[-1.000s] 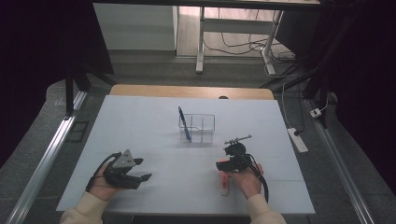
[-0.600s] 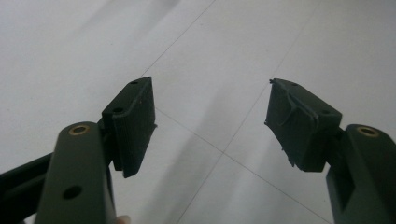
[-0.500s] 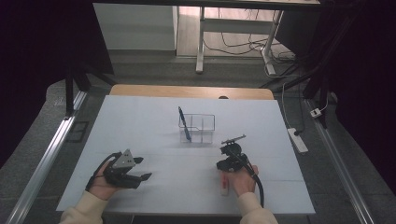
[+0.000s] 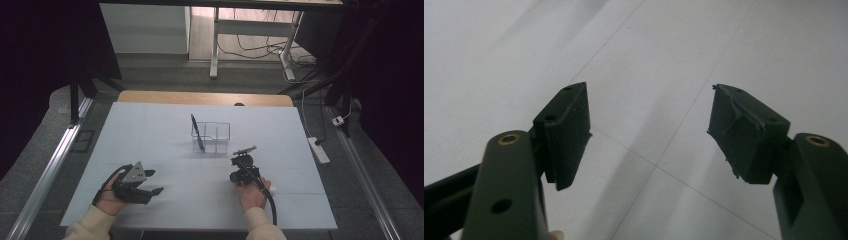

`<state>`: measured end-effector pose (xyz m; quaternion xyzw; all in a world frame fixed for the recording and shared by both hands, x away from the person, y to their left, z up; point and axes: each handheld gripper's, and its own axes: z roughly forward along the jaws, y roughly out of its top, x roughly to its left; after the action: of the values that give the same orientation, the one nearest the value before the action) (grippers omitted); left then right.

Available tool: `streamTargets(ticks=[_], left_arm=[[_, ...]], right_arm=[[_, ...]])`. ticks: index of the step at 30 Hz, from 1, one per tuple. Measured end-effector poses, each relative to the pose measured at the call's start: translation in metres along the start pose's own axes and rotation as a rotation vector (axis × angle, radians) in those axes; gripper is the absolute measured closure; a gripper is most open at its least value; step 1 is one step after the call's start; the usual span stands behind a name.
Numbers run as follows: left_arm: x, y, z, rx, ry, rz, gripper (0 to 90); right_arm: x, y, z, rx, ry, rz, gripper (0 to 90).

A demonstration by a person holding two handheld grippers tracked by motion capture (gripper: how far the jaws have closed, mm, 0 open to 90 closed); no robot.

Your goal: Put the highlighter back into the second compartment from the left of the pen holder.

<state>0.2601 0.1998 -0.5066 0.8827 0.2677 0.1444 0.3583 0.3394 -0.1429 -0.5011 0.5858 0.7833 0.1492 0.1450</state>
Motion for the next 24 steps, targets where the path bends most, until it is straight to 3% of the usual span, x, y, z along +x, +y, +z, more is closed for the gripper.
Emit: streamTargets(ticks=[7, 13, 20, 24], left_arm=[[0.001, -0.001, 0.001, 0.005, -0.008, 0.0, 32.4], [0.001, -0.002, 0.003, 0.011, -0.011, -0.001, 32.5], [0.004, -0.005, 0.003, 0.014, -0.014, -0.015, 32.6], [0.004, -0.005, 0.002, 0.009, -0.01, -0.018, 32.6]], right_arm=[[0.0, -0.001, -0.001, -0.007, 0.013, 0.026, 66.5], [-0.006, 0.0, -0.009, -0.04, 0.075, 0.051, 66.7], [-0.013, -0.002, -0.022, -0.117, 0.113, 0.057, 66.9], [-0.018, -0.002, -0.032, -0.178, 0.159, 0.062, 66.8]])
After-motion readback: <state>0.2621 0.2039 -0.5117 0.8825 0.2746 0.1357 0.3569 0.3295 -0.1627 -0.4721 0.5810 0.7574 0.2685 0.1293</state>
